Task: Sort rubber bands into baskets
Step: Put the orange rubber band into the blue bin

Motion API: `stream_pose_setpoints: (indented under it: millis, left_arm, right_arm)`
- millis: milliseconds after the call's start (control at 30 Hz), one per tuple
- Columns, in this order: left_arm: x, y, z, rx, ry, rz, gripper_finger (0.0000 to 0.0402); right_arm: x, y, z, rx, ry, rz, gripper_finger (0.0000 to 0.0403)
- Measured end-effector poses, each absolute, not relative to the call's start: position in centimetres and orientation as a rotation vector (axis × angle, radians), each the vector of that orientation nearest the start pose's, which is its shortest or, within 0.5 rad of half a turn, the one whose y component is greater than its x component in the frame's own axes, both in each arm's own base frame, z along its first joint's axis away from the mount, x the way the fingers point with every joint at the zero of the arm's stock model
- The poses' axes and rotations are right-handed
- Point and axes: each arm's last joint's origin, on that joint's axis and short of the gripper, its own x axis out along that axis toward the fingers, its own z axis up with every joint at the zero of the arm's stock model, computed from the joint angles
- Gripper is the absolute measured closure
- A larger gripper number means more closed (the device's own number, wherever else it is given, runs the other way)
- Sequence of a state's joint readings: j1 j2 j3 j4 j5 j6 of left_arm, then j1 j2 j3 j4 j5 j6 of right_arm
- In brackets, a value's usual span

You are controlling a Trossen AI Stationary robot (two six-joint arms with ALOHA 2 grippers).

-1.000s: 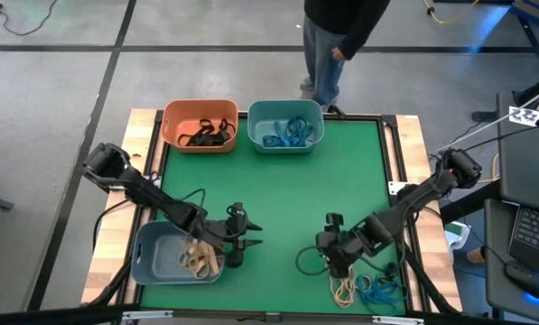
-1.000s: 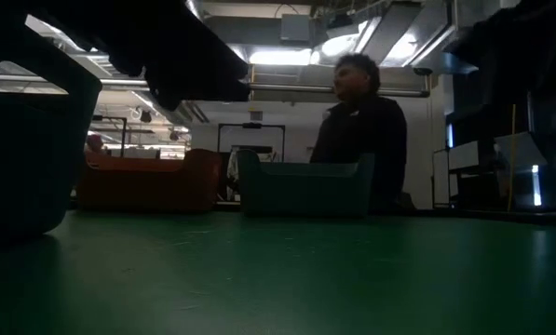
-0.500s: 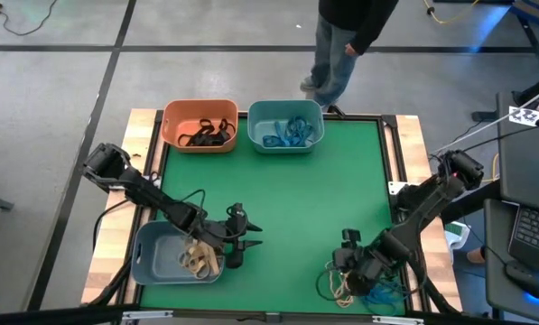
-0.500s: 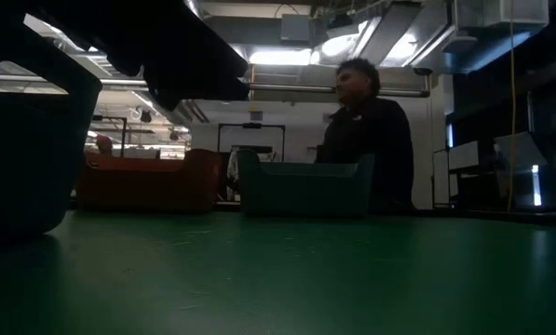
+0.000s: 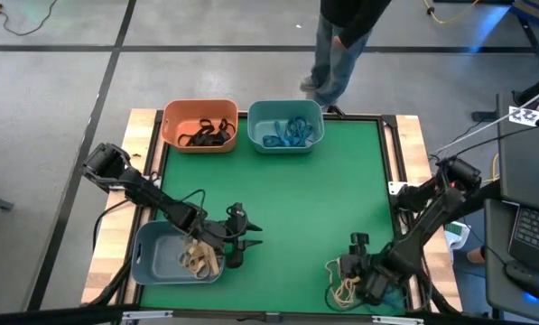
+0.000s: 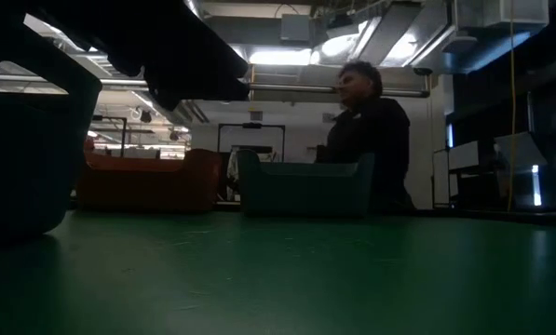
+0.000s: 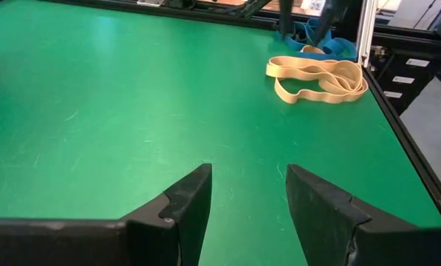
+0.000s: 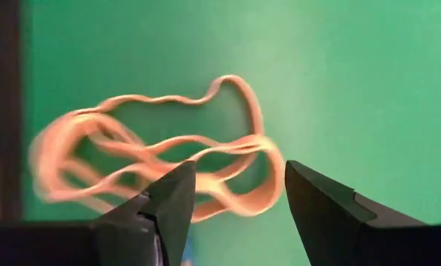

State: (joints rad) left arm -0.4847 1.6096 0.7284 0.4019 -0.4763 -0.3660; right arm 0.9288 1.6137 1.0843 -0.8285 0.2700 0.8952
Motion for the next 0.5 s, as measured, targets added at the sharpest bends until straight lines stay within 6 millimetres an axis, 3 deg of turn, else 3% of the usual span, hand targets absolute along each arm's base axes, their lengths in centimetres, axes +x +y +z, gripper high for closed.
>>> stream_pose_setpoints:
  millis: [200, 500]
  left_arm:
    - [28.5, -13.5, 17.3, -0.140, 0.419, 0.069, 0.0231]
    - [28.5, -13.5, 17.3, -0.137, 0.420, 0.070, 0.0231]
  right_arm:
    - [18.9, 22.3, 18.2, -0.104, 1.282, -0.114, 0.0194]
    - [19.5, 22.6, 16.0, -0.177, 1.333, -0.133, 0.0196]
